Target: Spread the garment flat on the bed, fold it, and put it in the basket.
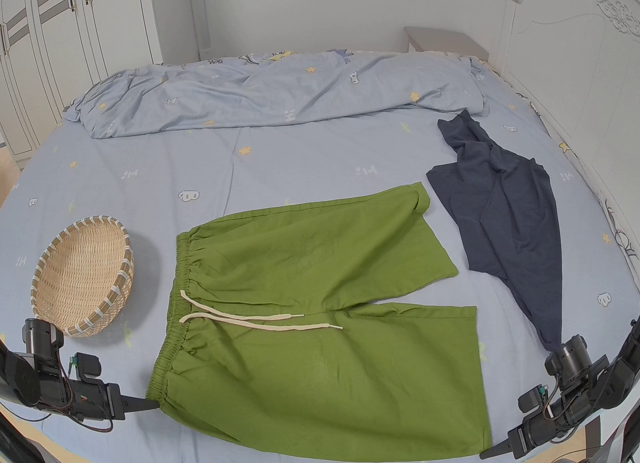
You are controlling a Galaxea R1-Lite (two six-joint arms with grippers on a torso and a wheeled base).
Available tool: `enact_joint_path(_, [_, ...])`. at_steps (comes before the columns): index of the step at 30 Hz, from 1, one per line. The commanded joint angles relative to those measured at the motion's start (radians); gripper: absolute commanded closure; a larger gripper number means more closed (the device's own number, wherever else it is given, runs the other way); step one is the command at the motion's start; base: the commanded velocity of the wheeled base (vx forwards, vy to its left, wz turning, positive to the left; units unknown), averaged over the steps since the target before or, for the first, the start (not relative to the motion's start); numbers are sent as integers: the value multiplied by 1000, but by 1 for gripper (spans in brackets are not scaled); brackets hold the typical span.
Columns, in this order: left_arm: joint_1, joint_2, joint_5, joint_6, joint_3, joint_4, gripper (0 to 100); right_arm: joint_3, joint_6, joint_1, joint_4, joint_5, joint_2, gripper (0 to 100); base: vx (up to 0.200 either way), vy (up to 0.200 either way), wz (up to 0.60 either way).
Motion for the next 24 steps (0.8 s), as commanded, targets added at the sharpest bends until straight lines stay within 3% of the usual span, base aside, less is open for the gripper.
enact_joint_path(1, [-2,-7,0,0,24,1,100,22,-7,2,12,-1,-93,100,0,0,0])
enact_joint_path(8, [41,-24,3,5,89,3,100,13,-25,13,115,-1,-171,100,0,0,0])
enact_joint_path(9, [58,-24,3,6,101,3,100,10,-67,13,146,-1,-174,100,0,0,0])
enact_joint_path(18, [51,-45,2,6,101,1,100,10,-82,16,156,-1,-198,100,0,0,0])
enact_joint_path(24, [62,-51,3,13,113,7,100,7,-81,112,224,-3,-201,100,0,0,0])
